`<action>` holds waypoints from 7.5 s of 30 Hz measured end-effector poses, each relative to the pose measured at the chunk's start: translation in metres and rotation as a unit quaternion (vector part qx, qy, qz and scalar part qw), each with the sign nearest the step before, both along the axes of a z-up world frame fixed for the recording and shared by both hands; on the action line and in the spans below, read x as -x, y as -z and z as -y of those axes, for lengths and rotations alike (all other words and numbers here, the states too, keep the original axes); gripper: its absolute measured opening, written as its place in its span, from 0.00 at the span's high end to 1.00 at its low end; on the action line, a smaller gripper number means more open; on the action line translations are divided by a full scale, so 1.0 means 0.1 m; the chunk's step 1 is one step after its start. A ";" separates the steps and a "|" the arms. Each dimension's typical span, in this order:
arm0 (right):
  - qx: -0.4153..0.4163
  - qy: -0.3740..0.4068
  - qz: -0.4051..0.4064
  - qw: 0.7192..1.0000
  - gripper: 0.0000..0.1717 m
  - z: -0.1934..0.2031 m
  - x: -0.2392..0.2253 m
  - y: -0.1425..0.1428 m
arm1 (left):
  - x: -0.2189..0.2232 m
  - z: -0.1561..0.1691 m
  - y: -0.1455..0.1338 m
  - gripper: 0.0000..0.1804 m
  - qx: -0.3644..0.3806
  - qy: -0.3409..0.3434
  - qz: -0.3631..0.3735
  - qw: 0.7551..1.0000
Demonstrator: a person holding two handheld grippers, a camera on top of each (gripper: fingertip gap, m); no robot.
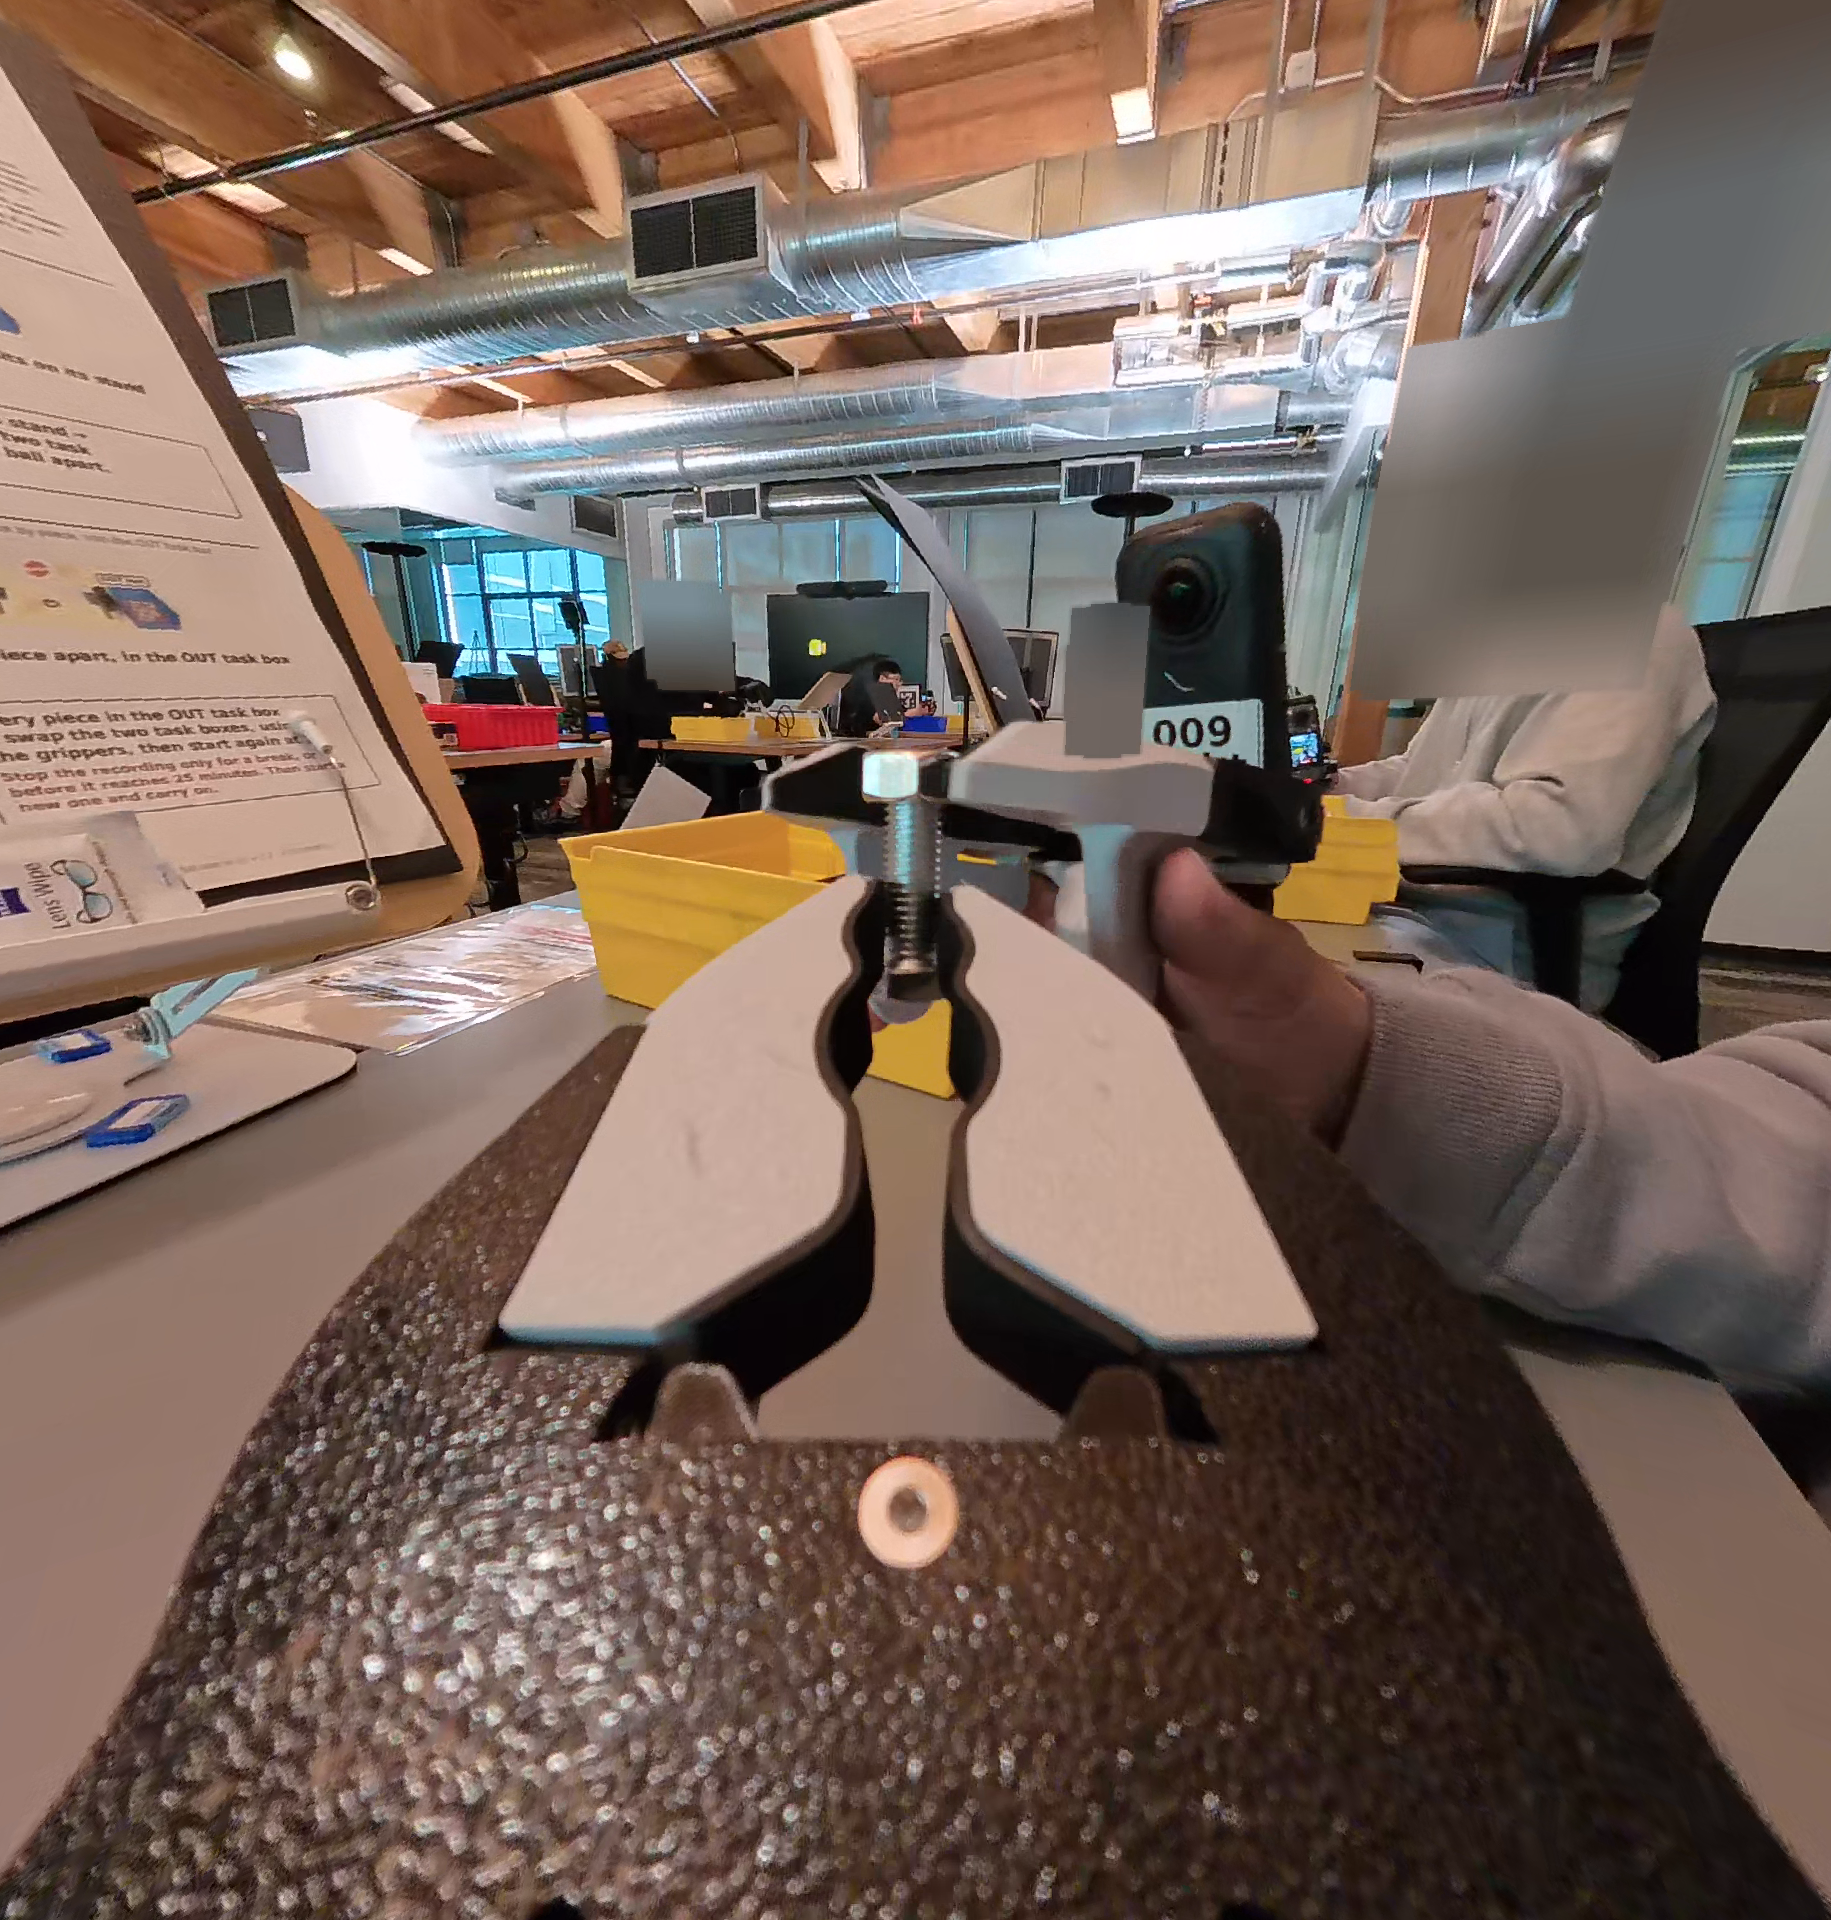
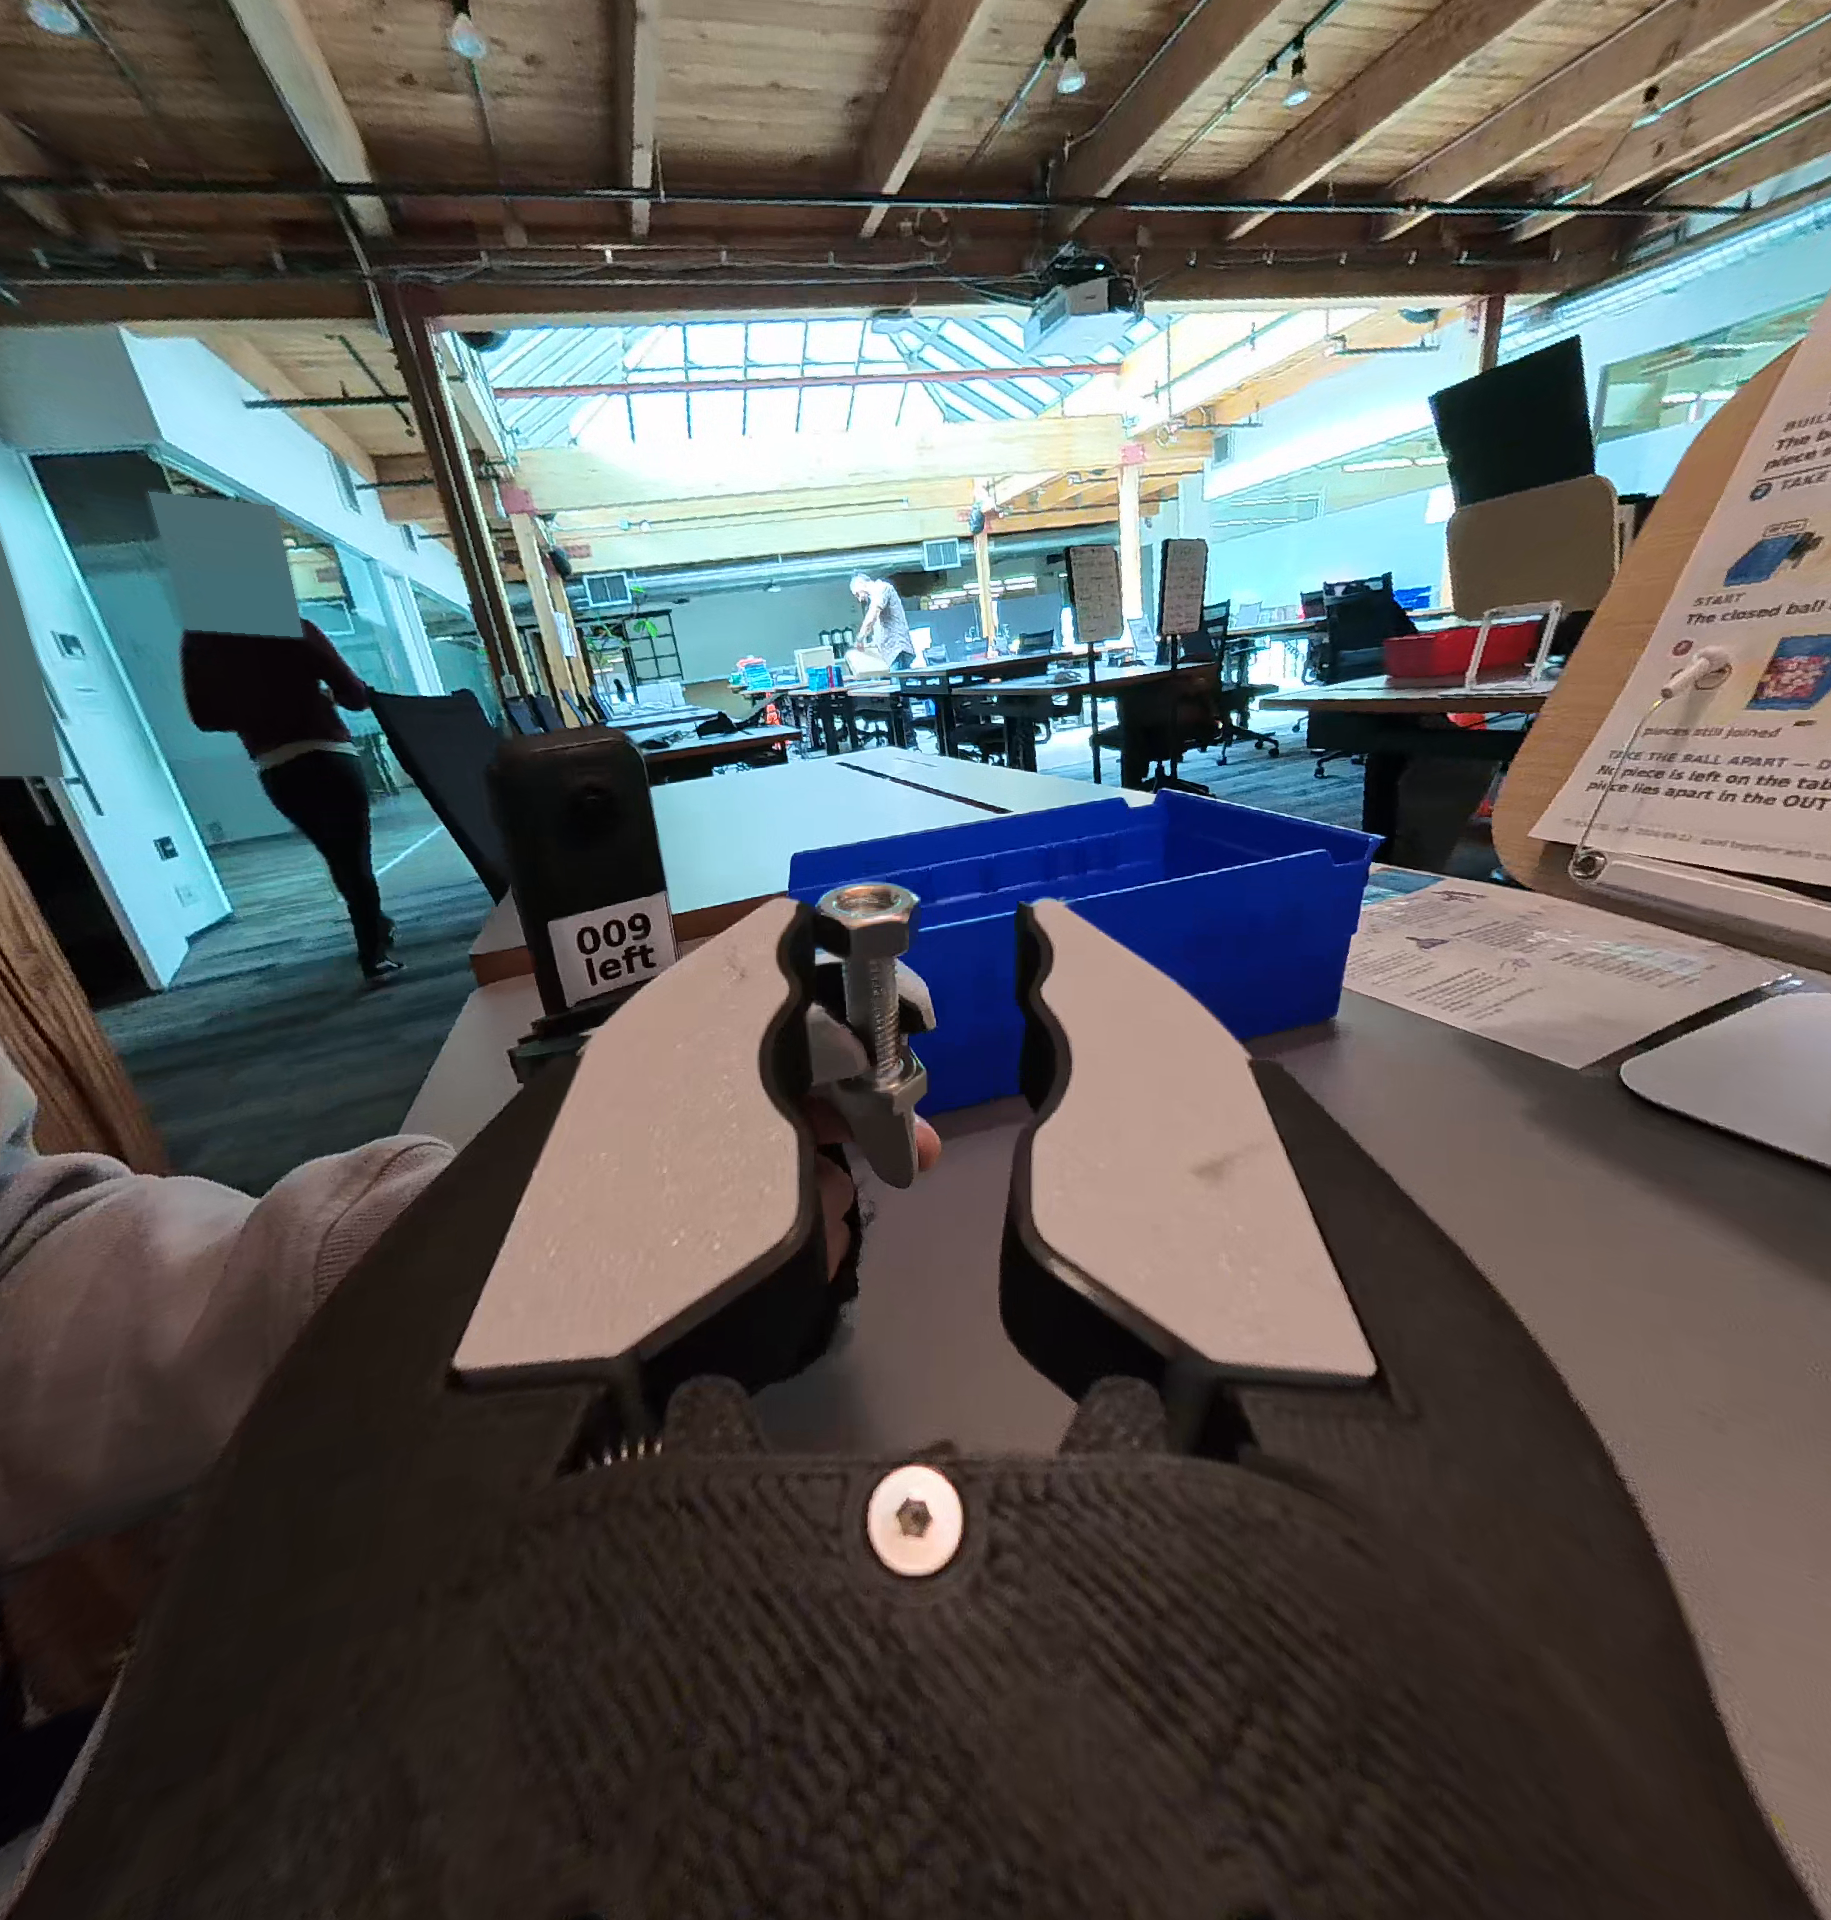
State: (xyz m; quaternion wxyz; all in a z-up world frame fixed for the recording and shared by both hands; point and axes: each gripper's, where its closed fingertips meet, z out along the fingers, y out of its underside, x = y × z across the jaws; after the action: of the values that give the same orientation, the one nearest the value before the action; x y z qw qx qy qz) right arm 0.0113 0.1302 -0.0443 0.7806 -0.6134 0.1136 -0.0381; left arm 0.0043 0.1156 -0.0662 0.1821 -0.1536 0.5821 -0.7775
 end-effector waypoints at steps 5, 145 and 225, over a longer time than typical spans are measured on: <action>-0.026 0.022 -0.020 0.999 0.81 0.17 -0.14 -0.03 | -0.01 -0.12 -0.07 0.95 0.026 -0.006 0.007 1.000; 0.001 0.040 0.036 0.999 0.89 -0.01 0.00 -0.02 | -0.09 -0.06 0.04 0.95 -0.085 -0.099 0.048 0.990; 0.294 0.505 -0.071 0.808 0.90 2.74 -1.14 0.60 | -0.06 0.00 0.24 0.95 -0.110 -0.011 -0.014 0.994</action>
State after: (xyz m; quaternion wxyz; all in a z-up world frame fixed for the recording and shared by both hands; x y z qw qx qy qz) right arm 0.1253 -0.1438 -0.1047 0.4232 -0.6704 0.4464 -0.4149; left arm 0.0100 0.1154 -0.0898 0.1982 -0.1494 0.6652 -0.7043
